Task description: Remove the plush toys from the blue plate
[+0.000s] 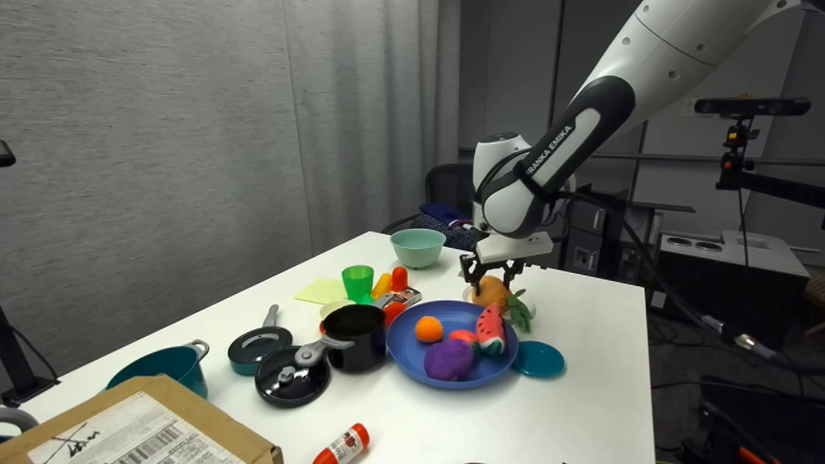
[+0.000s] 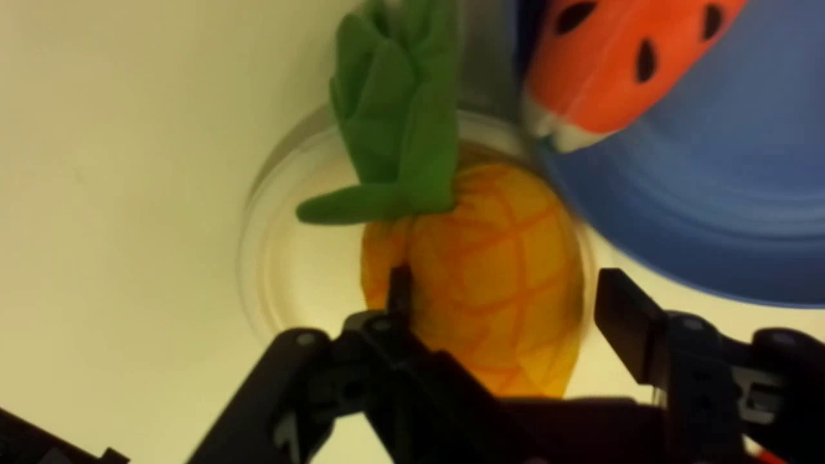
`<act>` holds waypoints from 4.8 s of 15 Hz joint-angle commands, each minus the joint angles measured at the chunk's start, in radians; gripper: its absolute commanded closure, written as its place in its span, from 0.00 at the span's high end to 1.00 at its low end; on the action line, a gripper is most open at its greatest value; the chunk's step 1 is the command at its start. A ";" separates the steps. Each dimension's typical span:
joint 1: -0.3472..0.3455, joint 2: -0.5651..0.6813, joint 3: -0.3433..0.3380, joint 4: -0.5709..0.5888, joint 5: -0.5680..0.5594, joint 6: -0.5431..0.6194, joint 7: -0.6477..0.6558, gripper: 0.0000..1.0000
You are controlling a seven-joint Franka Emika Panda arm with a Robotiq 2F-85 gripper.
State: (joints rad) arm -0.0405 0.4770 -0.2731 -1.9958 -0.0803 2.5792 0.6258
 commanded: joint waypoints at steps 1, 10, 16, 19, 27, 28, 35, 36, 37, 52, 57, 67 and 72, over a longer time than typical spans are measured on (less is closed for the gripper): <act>-0.035 -0.060 0.102 -0.013 0.117 -0.023 -0.142 1.00; -0.061 -0.025 0.202 0.026 0.298 -0.122 -0.340 1.00; 0.007 0.009 0.172 0.006 0.227 0.061 -0.300 1.00; 0.042 0.045 0.160 0.018 0.204 0.111 -0.261 1.00; 0.093 0.098 0.131 0.045 0.180 0.182 -0.241 0.42; 0.097 0.098 0.122 0.046 0.172 0.203 -0.240 0.35; 0.093 0.067 0.070 0.040 0.139 0.206 -0.263 0.04; 0.090 0.053 0.056 0.030 0.136 0.204 -0.258 0.03; 0.091 0.042 0.034 0.023 0.133 0.206 -0.245 0.01; 0.025 0.076 -0.134 0.025 0.060 -0.023 0.035 0.04; 0.030 0.068 -0.103 0.030 0.036 -0.024 0.013 0.55; -0.024 -0.069 0.014 0.046 0.070 -0.140 -0.273 1.00; -0.042 -0.028 0.130 0.073 0.217 -0.220 -0.302 1.00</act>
State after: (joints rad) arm -0.0662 0.4246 -0.1944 -1.9486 0.0802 2.4057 0.3448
